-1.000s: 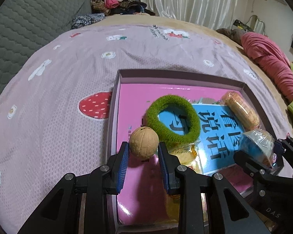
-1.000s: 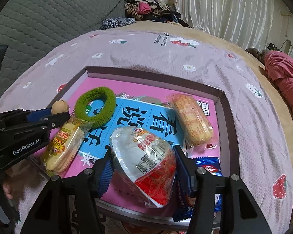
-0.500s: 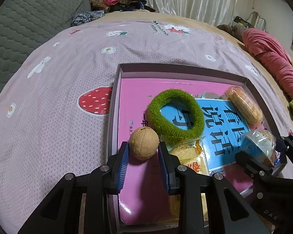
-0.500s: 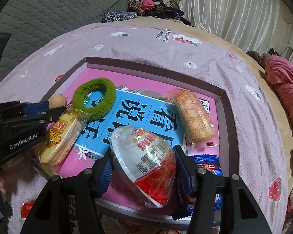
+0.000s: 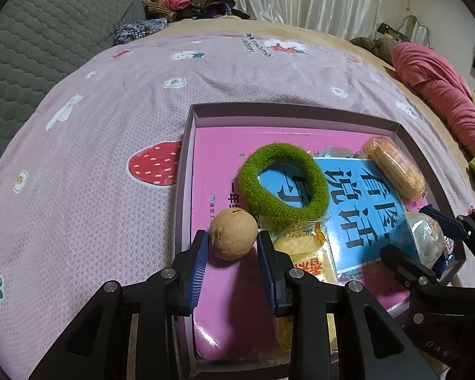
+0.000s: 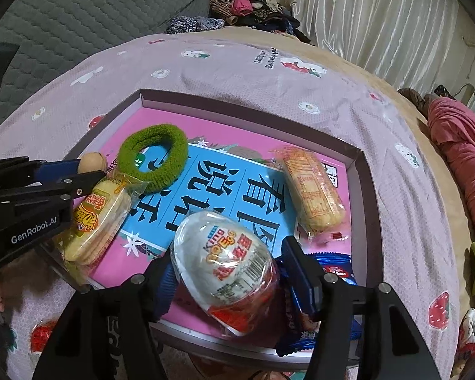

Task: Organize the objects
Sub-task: 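Lower tan ball into the tray with left tool while right tool lowers candy container, then open left tool on the tan ball while right tool releases candy container, then withdraw both open tools from the tray toward the clear ball and scrunchie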

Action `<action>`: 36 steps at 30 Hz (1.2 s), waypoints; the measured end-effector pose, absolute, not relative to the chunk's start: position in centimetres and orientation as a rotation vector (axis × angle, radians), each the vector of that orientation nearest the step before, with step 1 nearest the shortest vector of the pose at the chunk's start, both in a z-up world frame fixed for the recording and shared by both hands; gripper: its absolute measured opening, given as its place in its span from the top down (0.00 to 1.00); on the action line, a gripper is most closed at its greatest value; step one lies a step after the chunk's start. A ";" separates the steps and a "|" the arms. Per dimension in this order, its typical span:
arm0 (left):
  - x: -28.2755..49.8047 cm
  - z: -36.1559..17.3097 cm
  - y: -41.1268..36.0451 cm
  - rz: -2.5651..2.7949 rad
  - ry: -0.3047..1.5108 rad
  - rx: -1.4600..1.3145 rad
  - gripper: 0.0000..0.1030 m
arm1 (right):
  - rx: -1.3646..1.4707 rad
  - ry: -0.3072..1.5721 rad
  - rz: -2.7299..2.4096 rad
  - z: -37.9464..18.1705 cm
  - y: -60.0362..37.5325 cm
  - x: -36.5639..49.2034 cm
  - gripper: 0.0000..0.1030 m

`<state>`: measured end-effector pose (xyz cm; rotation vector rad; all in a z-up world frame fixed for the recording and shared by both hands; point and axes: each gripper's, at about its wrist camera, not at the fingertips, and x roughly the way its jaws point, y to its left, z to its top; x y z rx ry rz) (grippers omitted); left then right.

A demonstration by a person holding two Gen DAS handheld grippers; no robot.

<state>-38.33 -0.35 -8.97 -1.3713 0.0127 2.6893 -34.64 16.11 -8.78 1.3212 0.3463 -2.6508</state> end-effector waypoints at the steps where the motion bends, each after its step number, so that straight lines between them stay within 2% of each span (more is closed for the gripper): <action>1: -38.3 -8.9 -0.3 2.686 0.014 -1.371 0.66 | 1.316 0.347 -2.655 -8.7 16.2 -34.6 0.40; 4: -38.1 -8.6 -0.3 2.674 0.007 -1.366 0.61 | 1.306 0.339 -2.663 -8.3 16.3 -34.5 0.39; 6: -37.8 -8.1 -0.3 2.691 0.023 -1.354 0.46 | 1.293 0.333 -2.672 -8.0 16.4 -34.4 0.38; 13: -37.2 -7.1 -0.5 2.697 0.004 -1.318 0.41 | 1.255 0.283 -2.697 -6.9 17.1 -34.1 0.34; 16: -36.9 -6.6 -0.5 2.697 -0.002 -1.302 0.37 | 1.231 0.249 -2.708 -6.3 17.4 -33.9 0.32; 18: -36.6 -6.1 -0.5 2.705 0.003 -1.283 0.30 | 1.207 0.225 -2.715 -5.8 17.6 -33.6 0.30; 21: -35.9 -5.1 -0.4 2.723 0.011 -1.245 0.28 | 1.175 0.205 -2.730 -4.9 17.7 -33.2 0.24; 29: -34.1 -2.2 -0.6 2.769 0.016 -1.146 0.27 | 1.080 0.176 -2.787 -2.5 17.9 -31.9 0.21; 36: -32.3 0.1 -0.9 2.812 0.003 -1.076 0.26 | 0.962 0.150 -2.860 0.5 17.8 -29.8 0.11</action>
